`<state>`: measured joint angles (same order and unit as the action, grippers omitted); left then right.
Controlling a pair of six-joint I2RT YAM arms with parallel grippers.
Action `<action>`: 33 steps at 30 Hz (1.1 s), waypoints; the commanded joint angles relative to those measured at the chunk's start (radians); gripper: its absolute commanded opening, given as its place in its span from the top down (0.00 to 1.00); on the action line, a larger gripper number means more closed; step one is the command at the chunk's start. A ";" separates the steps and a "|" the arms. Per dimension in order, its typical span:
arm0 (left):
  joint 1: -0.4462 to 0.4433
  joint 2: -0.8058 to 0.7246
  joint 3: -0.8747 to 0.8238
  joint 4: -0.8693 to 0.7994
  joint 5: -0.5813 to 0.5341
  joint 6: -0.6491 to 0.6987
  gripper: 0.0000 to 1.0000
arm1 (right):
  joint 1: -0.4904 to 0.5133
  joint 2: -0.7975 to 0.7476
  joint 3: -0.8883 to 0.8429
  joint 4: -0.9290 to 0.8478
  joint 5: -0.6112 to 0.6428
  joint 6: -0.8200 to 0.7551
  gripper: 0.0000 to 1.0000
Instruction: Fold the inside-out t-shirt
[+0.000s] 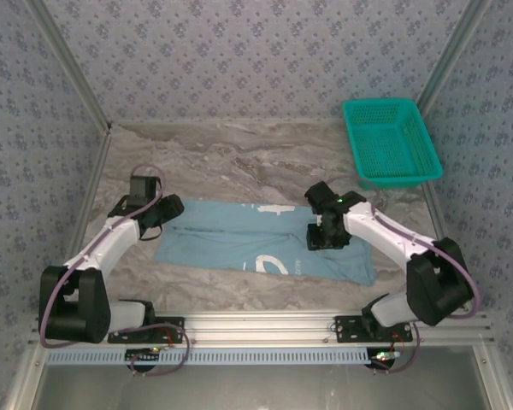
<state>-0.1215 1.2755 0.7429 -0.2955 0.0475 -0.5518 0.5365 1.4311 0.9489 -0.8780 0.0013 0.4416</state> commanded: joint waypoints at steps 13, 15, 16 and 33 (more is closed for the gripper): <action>-0.014 0.010 0.047 -0.028 0.019 -0.003 0.41 | 0.038 0.152 0.037 -0.020 0.071 -0.001 0.84; -0.014 0.009 0.046 -0.028 0.018 -0.001 0.41 | 0.037 0.126 0.044 -0.034 0.060 -0.004 0.88; -0.013 0.009 0.045 -0.028 0.017 -0.001 0.41 | 0.038 0.112 0.047 -0.045 0.046 -0.004 0.89; -0.014 0.022 0.052 -0.040 0.026 0.012 0.41 | 0.004 0.120 0.095 -0.192 -0.315 -0.129 0.72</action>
<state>-0.1276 1.2873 0.7609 -0.3183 0.0589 -0.5507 0.5476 1.5166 1.0332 -1.0134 -0.2680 0.3370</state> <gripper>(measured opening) 0.592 0.244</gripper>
